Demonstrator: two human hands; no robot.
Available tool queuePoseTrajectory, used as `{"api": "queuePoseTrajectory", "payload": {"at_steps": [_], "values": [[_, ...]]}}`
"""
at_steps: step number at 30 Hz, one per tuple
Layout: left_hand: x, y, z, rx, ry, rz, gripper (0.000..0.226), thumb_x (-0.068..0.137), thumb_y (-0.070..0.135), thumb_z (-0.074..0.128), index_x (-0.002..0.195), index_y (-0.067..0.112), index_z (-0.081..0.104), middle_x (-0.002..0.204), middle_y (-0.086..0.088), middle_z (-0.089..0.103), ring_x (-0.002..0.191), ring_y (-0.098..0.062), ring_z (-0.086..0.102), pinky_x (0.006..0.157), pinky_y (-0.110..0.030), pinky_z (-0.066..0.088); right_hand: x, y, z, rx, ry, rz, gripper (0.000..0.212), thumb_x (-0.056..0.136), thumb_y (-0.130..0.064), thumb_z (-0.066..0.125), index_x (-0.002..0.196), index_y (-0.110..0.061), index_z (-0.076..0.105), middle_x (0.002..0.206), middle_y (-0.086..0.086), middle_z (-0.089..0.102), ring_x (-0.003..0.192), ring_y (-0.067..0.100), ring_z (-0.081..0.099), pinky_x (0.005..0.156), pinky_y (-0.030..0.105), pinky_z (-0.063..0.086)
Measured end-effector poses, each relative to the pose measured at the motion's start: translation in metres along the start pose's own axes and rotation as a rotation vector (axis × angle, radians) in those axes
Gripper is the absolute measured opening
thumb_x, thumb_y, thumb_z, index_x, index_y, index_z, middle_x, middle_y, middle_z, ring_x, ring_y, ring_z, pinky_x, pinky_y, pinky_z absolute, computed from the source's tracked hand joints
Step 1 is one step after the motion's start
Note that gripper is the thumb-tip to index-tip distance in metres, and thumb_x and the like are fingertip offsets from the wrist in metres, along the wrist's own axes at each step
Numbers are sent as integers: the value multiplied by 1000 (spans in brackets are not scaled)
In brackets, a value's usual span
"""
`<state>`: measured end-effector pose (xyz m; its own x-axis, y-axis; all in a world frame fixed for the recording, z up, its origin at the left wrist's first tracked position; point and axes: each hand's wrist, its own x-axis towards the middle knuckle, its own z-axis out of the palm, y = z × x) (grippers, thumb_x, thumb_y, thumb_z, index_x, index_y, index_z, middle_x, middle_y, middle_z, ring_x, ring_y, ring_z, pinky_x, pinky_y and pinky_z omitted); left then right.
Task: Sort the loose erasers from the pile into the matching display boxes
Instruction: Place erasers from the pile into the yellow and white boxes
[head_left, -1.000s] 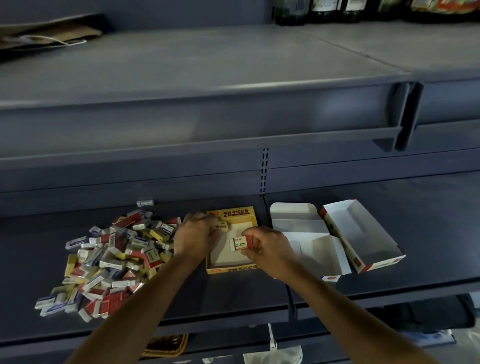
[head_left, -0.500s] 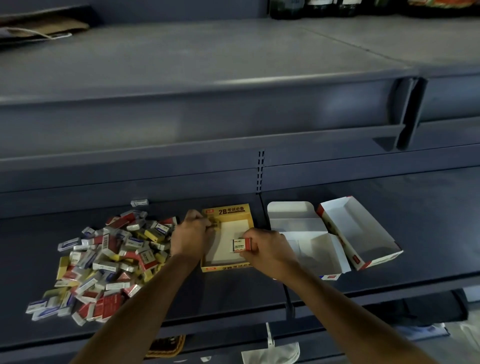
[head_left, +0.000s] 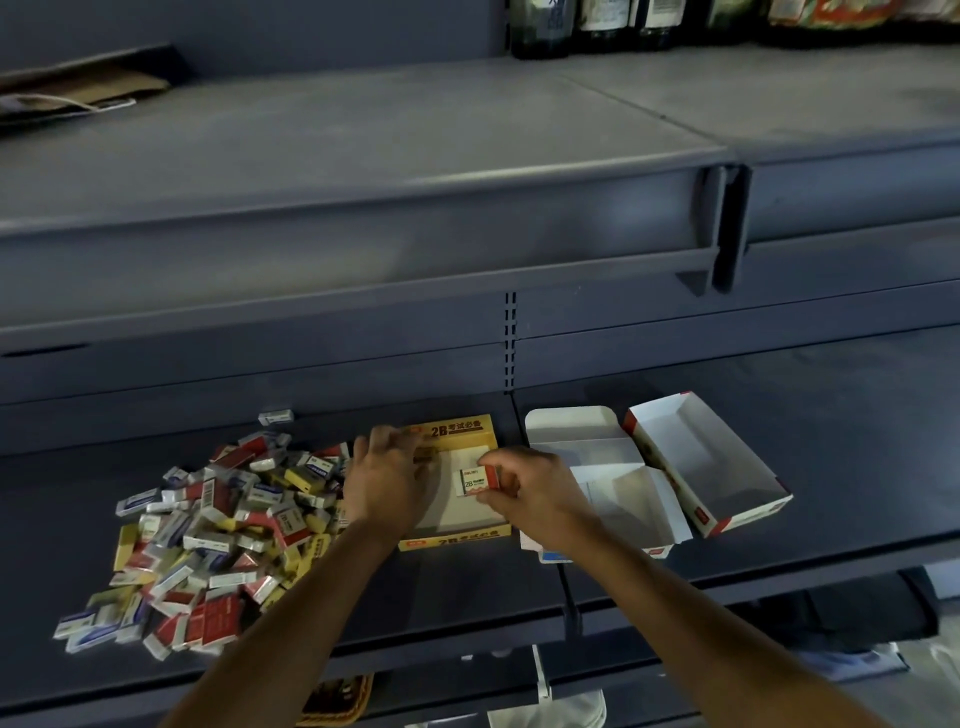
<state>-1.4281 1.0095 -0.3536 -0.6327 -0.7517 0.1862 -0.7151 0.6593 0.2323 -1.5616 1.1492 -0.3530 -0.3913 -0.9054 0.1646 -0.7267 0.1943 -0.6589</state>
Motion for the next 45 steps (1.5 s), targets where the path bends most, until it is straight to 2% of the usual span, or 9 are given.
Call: {"api": "queuePoseTrajectory", "payload": {"at_steps": [4,7,11,14,23,29,33,41,45], "values": [[0,30,0,-39,77,110,29,81,27,65,107,16,67,106,-9,59,95,-32,53,79,-40,47,0,11,-20,-54,76,2,33,80,-32,71,110,-21,64,89,-5,58,73,8,54,72,22,48],[-2,62,2,-42,75,209,30,78,26,68,107,17,68,106,-6,62,96,-30,57,85,-39,46,-4,25,-39,-105,120,39,31,80,-28,72,108,-19,65,89,-1,59,73,11,55,73,29,51],[-9,106,10,-59,22,337,29,88,29,56,115,21,62,113,1,59,108,-22,52,91,-31,42,-17,46,-69,-207,113,99,29,82,-30,69,109,-20,63,96,1,64,83,16,60,78,30,51],[-13,135,16,-20,-40,349,39,93,39,49,128,23,50,128,3,52,120,-18,43,100,-28,35,-27,62,-91,-239,96,152,31,83,-30,67,112,-21,60,102,1,62,82,12,57,72,20,44],[-25,205,28,-56,-91,504,38,93,35,47,130,26,49,134,4,49,122,-18,42,103,-32,32,-40,110,-145,-298,118,295,27,88,-33,61,111,-20,61,105,-1,64,92,16,62,63,15,36],[-32,230,39,-167,-175,713,39,92,19,54,131,24,53,137,-3,49,123,-26,45,104,-37,39,-24,135,-152,-441,84,276,30,87,-36,59,107,-13,60,105,6,65,89,21,63,71,27,51],[-36,228,48,-157,-241,726,38,93,25,53,131,27,53,142,1,45,133,-24,36,108,-40,35,-10,138,-146,-531,37,307,31,88,-35,60,108,-11,60,105,9,64,88,24,64,70,29,52],[-42,227,43,-163,-282,705,33,94,27,51,126,19,56,139,-1,47,127,-17,41,106,-26,31,-1,151,-125,-439,36,297,29,89,-35,55,107,-12,58,103,8,60,80,21,61,68,30,55],[-43,227,40,-172,-309,677,34,93,29,53,126,21,55,142,1,43,125,-16,45,104,-24,33,-5,152,-121,-340,98,276,26,90,-28,54,107,-11,46,96,6,53,79,20,55,60,29,45]]}}
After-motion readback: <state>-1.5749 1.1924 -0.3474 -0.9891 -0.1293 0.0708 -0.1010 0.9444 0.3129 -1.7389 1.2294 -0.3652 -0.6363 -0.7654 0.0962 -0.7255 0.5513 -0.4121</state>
